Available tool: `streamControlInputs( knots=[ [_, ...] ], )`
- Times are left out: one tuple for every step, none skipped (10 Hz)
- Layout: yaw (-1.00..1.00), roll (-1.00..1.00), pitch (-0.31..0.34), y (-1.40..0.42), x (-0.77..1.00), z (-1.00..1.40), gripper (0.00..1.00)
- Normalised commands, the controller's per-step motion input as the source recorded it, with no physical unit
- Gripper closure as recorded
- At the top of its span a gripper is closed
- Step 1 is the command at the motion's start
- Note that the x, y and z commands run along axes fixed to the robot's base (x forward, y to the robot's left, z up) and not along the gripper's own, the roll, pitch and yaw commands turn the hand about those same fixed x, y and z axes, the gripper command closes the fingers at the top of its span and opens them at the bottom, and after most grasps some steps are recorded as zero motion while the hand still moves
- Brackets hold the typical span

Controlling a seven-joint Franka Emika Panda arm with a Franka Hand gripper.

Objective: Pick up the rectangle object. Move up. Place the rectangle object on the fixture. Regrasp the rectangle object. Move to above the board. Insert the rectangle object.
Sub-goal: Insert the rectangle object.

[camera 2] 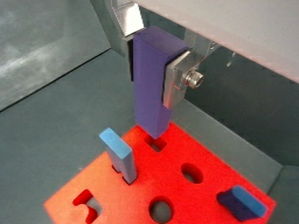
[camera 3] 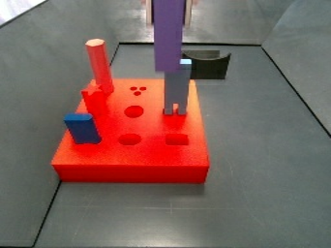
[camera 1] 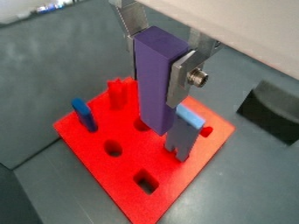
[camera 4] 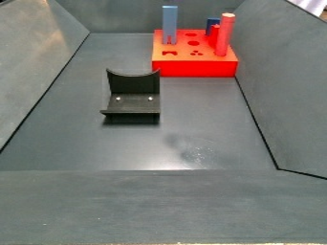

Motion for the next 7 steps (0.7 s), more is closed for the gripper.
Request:
streamControlInputs(
  knots=[
    [0.0, -0.04, -0.203, 0.0, 0.04, -0.85, 1.0],
    [0.0, -0.05, -0.213, 0.0, 0.06, -0.82, 1.0],
    [0.0, -0.03, -0.21, -0.05, 0.07, -0.79, 1.0],
    [0.0, 0.0, -0.159, -0.1, 0.14, -0.72, 1.0],
    [0.0, 0.0, -0.166, -0.1, 0.11, -0.71, 1.0],
    [0.0, 0.0, -0.207, -0.11, 0.06, -0.77, 1.0],
    [0.0, 0.01, -0.231, -0.23, 0.0, -0.74, 1.0]
  ],
)
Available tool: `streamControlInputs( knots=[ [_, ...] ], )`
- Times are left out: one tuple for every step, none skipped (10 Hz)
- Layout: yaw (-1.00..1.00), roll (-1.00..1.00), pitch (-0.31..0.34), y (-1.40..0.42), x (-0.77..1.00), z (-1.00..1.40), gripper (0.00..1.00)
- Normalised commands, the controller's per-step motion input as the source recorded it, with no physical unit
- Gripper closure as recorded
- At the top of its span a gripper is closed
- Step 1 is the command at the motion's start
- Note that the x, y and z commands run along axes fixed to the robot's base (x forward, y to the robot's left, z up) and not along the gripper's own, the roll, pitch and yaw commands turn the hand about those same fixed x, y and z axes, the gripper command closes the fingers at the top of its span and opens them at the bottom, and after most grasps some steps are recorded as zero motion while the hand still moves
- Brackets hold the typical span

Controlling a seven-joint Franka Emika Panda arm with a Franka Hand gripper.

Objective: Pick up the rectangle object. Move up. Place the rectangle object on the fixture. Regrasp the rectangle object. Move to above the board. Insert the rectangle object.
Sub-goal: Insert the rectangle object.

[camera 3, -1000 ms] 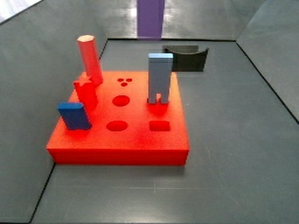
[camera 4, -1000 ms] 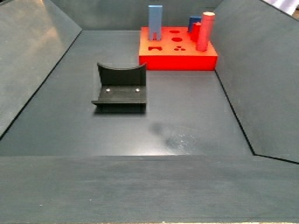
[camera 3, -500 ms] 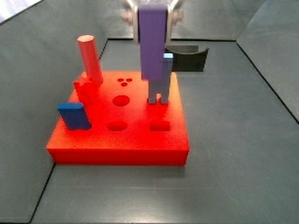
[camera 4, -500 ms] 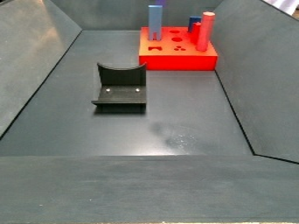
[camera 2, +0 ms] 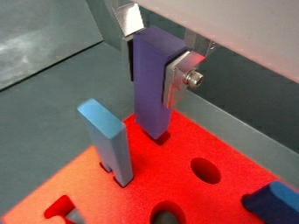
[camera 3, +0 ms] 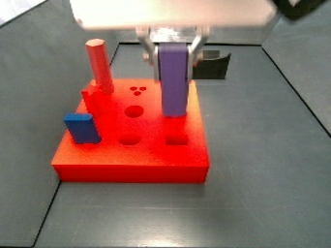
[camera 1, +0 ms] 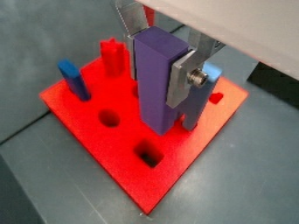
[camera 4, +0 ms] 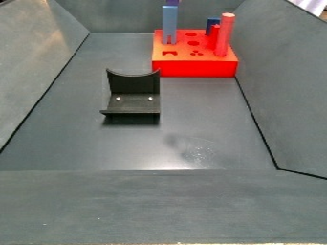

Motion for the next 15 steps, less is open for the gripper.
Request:
streamControlInputs(
  knots=[
    [0.27, 0.08, -0.226, -0.17, 0.0, -0.69, 1.0],
    [0.25, 0.14, -0.169, -0.16, 0.0, -0.61, 1.0],
    [0.21, 0.16, -0.12, -0.13, 0.0, -0.55, 1.0],
    [0.18, 0.17, -0.027, -0.09, 0.07, -0.48, 1.0],
    [0.09, 0.15, 0.0, -0.13, 0.23, -0.35, 1.0],
    [0.0, 0.12, 0.086, -0.16, 0.39, -0.23, 1.0],
    [-0.01, 0.12, 0.097, -0.19, 0.37, -0.17, 1.0],
    [0.0, 0.1, 0.086, -0.17, 0.29, -0.17, 1.0],
    [0.0, 0.14, 0.066, -0.06, 0.09, -0.27, 1.0],
    [0.0, 0.17, 0.026, 0.0, -0.11, -0.32, 1.0],
    [-0.01, 0.18, 0.023, 0.0, -0.34, -0.29, 1.0],
    [-0.01, 0.14, 0.0, 0.0, -0.38, -0.25, 1.0],
    [0.0, 0.15, 0.0, 0.0, -0.31, -0.28, 1.0],
    [0.0, 0.14, 0.0, 0.0, -0.09, -0.37, 1.0],
    [0.05, 0.12, 0.0, 0.0, 0.06, -0.53, 1.0]
  ],
)
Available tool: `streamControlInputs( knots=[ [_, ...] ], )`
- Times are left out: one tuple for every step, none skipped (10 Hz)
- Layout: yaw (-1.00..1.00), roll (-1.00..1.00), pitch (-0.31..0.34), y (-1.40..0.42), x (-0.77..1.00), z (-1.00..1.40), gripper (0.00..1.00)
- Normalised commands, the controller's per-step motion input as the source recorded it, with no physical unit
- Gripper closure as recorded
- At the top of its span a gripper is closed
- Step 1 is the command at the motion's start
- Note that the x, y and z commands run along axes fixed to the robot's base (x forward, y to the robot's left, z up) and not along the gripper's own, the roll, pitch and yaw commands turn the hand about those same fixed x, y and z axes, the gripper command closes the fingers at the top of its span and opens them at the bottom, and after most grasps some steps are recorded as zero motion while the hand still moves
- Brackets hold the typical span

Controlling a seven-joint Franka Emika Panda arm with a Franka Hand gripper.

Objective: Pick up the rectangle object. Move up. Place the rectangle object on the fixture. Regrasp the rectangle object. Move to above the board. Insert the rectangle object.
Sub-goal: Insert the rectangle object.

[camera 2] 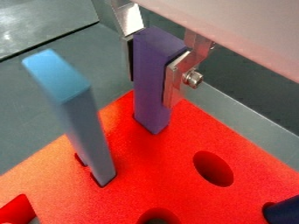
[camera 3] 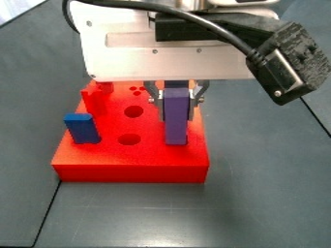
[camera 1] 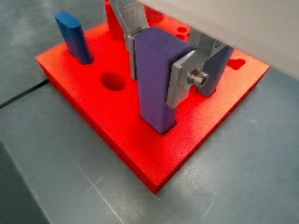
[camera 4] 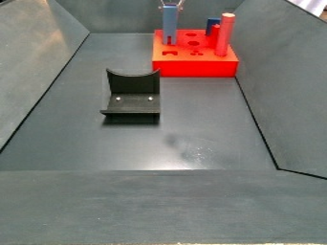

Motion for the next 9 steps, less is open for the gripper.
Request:
streamControlInputs(
  knots=[
    [0.05, 0.14, 0.0, 0.0, 0.17, -0.61, 1.0],
    [0.05, 0.19, 0.0, -0.02, 0.26, -0.74, 1.0],
    [0.05, 0.23, 0.0, -0.05, 0.27, -0.83, 1.0],
    [0.05, 0.21, 0.0, -0.07, 0.3, -0.89, 1.0],
    [0.0, 0.19, 0.0, -0.04, 0.29, -0.92, 1.0],
    [0.0, 0.15, -0.039, 0.0, 0.07, -0.77, 1.0],
    [0.0, 0.09, -0.099, 0.0, 0.0, -0.62, 1.0],
    [0.0, -0.04, -0.093, 0.0, 0.0, -0.1, 1.0],
    [0.0, 0.0, 0.0, 0.0, 0.0, 0.0, 1.0]
  ],
)
